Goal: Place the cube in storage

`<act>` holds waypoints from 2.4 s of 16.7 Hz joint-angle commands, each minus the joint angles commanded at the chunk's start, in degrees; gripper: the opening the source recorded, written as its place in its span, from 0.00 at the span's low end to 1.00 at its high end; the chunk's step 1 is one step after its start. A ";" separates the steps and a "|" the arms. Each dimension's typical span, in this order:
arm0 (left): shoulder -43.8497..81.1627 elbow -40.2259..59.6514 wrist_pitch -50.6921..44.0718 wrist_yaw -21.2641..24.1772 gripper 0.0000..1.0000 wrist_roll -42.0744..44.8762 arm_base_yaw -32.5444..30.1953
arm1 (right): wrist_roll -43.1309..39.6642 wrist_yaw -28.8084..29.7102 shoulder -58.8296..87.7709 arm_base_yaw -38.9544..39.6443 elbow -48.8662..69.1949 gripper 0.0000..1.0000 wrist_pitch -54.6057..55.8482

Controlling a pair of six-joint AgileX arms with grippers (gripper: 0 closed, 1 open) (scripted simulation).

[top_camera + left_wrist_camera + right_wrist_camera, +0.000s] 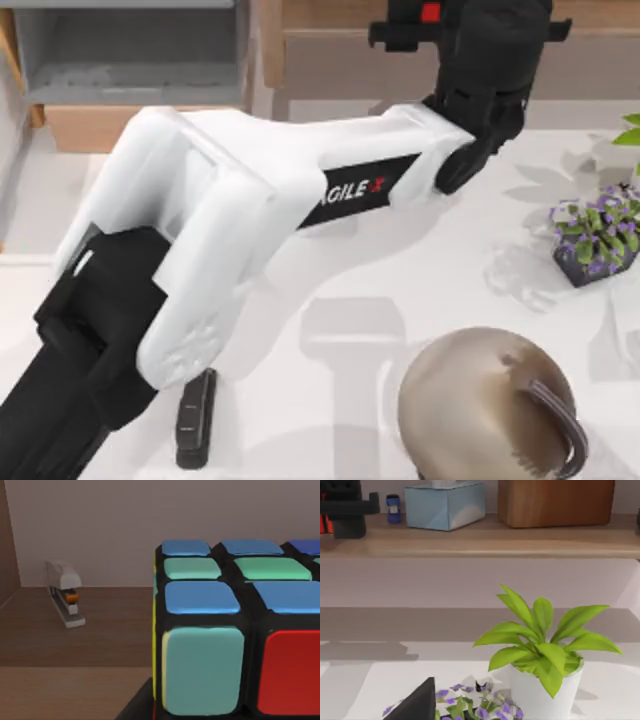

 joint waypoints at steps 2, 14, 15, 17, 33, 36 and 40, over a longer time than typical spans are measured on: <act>-0.16 0.02 -0.35 0.14 0.00 0.00 -0.08 | 0.00 0.00 0.00 0.00 0.00 1.00 0.00; -13.20 0.76 -43.03 13.95 0.00 1.47 -2.43 | 0.00 0.00 0.00 0.00 0.00 1.00 0.00; -14.30 0.88 -48.44 15.45 0.00 1.74 -1.97 | 0.00 0.00 0.00 0.00 0.00 1.00 0.00; -16.18 1.29 -59.36 18.42 0.00 2.36 -0.45 | 0.00 0.00 0.00 0.00 0.00 1.00 0.00; -13.73 28.02 -119.38 36.16 0.00 11.73 41.90 | 0.00 0.00 0.00 0.00 0.00 1.00 0.00; -8.83 35.95 -123.28 38.70 0.00 14.09 51.43 | 0.00 0.00 0.00 0.00 0.00 1.00 0.00; 0.09 44.45 -126.01 41.95 0.00 17.03 60.84 | 0.00 0.00 0.00 0.00 0.00 1.00 0.00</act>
